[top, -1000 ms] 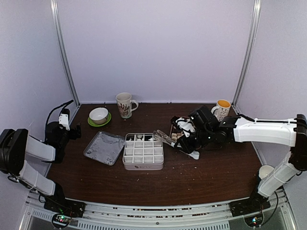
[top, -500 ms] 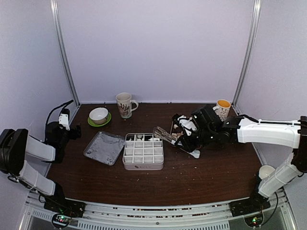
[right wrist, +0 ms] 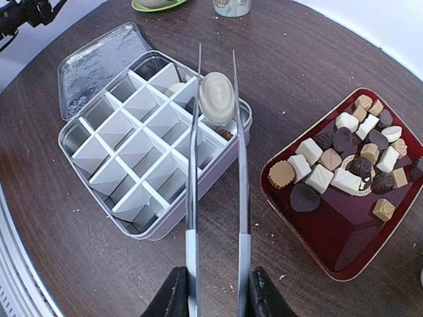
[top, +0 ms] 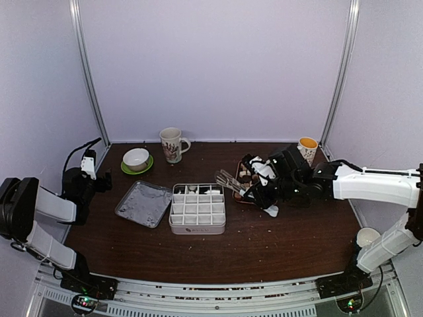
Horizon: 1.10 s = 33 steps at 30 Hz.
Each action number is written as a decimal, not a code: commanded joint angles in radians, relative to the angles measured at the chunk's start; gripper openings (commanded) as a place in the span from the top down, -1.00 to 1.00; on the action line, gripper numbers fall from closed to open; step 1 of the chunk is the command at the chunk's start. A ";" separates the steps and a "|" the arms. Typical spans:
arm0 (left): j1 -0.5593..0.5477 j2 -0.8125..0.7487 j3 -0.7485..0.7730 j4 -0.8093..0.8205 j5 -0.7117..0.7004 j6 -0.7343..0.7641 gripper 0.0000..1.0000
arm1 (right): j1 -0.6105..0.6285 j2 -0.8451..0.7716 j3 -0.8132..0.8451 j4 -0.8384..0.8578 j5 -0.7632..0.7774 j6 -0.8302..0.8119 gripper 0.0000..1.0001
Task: Pack the chocolate
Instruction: Place the fake chocolate in the empty pocket of the box.
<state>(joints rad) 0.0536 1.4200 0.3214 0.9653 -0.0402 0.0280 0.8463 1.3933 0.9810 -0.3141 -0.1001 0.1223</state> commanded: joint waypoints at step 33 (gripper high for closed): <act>0.007 0.005 0.019 0.026 0.011 0.004 -0.96 | -0.125 -0.189 -0.129 -0.158 0.075 0.175 0.51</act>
<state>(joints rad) 0.0536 1.4200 0.3218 0.9653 -0.0402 0.0280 0.7269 1.1999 0.8410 -0.4587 0.0025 0.2626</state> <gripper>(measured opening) 0.978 0.291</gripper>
